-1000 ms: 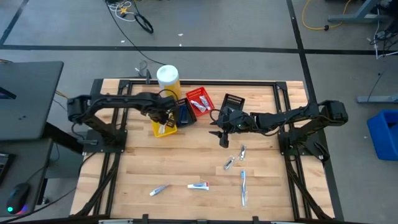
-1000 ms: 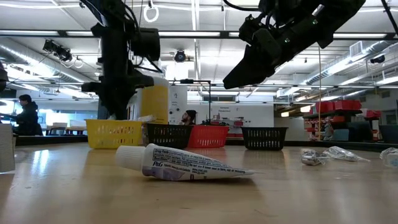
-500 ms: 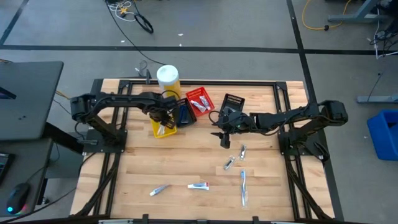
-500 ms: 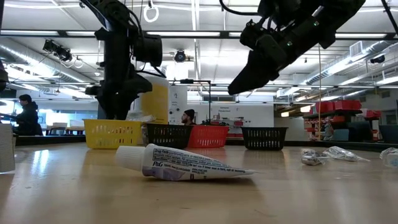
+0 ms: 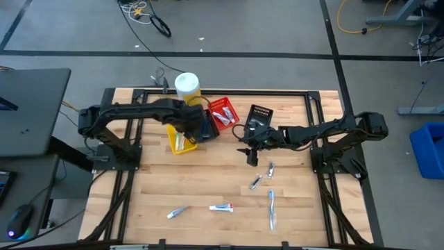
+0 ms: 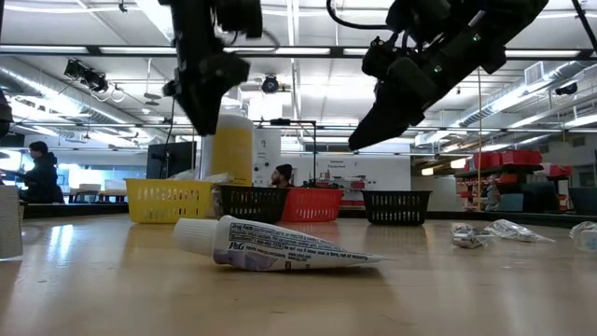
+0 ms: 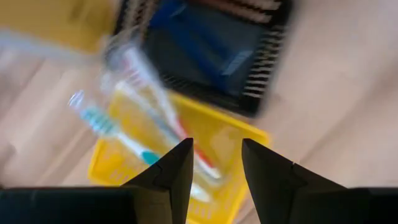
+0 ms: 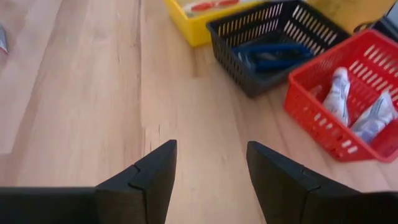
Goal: Pick & Place Travel size toiletries
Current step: Put the white toothpaste into the red bin
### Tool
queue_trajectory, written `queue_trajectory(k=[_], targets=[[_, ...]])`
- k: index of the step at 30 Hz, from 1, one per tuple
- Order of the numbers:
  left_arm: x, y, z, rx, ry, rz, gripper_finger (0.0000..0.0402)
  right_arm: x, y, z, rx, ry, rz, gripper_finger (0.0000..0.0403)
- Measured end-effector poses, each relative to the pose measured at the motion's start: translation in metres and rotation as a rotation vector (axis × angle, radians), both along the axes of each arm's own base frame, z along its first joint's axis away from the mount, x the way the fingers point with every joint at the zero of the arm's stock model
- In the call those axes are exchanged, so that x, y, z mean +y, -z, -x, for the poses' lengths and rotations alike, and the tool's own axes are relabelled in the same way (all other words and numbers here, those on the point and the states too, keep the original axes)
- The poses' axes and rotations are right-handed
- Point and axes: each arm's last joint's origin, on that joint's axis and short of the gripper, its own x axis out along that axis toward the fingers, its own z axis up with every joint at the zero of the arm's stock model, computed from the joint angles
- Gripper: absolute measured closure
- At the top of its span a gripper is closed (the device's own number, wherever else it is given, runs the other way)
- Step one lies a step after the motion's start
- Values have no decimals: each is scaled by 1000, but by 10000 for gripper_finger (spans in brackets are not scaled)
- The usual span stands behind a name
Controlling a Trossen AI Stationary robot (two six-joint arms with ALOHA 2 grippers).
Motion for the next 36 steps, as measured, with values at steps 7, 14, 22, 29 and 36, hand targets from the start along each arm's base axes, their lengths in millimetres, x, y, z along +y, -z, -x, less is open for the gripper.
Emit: queue_trajectory(k=[7, 14, 22, 29, 36], targets=[[-61, -10, -23, -145, 345, -86, 256, 4, 4, 3, 47, -8, -17, 194], [-117, -19, -34, -343, 540, -110, 256, 19, 4, 3, 51, -140, -100, 203], [-153, -21, -35, -433, 574, -118, 255, 41, 10, 11, 150, -216, -98, 199], [-166, -13, -37, -427, 546, -128, 255, 65, 17, 23, 264, -321, -71, 207], [-168, -6, -40, -418, 503, -118, 255, 82, 18, 28, 278, -407, -39, 208]])
